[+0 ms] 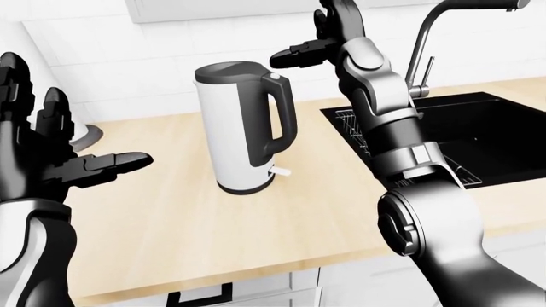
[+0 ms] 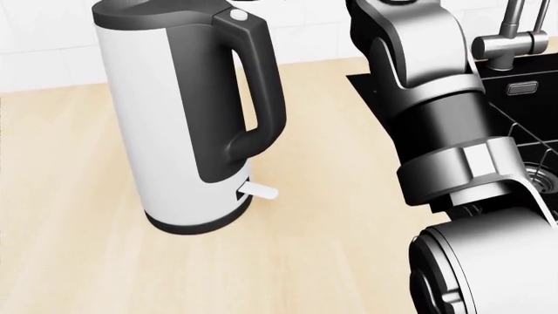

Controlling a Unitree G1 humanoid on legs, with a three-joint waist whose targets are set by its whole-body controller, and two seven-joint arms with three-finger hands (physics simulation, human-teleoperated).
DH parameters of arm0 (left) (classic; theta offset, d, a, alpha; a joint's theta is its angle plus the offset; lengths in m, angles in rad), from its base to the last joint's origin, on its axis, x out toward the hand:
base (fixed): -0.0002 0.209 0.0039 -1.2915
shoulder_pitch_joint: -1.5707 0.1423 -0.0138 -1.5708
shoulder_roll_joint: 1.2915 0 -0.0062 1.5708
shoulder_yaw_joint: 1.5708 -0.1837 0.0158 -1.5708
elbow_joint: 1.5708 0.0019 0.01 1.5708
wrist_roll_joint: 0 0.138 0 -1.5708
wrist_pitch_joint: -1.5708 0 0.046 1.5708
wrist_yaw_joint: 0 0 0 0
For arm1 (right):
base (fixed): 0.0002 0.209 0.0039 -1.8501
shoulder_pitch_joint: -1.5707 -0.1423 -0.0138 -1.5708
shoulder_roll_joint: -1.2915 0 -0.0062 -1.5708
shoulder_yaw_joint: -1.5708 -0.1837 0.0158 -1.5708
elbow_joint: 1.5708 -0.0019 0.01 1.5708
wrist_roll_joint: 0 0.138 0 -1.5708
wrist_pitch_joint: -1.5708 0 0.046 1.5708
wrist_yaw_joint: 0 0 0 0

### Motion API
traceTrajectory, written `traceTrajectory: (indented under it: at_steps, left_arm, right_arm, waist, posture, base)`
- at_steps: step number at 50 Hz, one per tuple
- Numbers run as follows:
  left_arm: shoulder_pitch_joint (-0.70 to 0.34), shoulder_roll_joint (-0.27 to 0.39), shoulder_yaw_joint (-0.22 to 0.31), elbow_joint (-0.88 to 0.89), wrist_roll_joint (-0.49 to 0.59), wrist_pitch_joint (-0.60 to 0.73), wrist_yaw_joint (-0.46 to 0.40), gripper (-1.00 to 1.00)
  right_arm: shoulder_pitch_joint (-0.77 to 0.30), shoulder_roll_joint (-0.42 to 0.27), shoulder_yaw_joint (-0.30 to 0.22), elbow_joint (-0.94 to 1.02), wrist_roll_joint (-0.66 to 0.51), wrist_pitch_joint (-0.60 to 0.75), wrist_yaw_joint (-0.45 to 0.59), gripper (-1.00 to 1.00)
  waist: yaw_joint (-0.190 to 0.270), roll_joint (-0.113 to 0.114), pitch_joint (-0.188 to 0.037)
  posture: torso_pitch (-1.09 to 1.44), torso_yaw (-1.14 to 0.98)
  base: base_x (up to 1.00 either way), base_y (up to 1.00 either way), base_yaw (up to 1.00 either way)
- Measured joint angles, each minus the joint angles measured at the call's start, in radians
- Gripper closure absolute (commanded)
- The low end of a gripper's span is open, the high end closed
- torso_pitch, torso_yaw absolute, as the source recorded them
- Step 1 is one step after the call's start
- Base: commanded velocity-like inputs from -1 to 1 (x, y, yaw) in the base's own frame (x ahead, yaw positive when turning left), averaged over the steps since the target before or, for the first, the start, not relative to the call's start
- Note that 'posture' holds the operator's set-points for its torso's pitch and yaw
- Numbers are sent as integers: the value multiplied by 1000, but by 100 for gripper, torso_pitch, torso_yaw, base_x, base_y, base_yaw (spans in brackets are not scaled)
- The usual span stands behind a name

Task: Press the button to open the lid of the electric kettle.

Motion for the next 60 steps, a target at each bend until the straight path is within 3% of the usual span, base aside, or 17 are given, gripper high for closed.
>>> traceTrajectory:
  at_steps: [39, 60]
  left_arm:
    - [1, 1, 2, 1, -2, 0, -1, -100]
    - [5, 2, 1, 0, -5, 0, 1, -100]
  right_arm:
    - [28, 16, 6, 63, -38, -79, -3, -100]
    - [-24, 31, -7, 179, -31, -127, -40, -100]
  waist:
    - [-2, 3, -4]
    - [-4, 5, -3]
  posture:
    - [-32, 0]
    - [-32, 0]
  base:
    - [0, 0, 0]
    - [0, 0, 0]
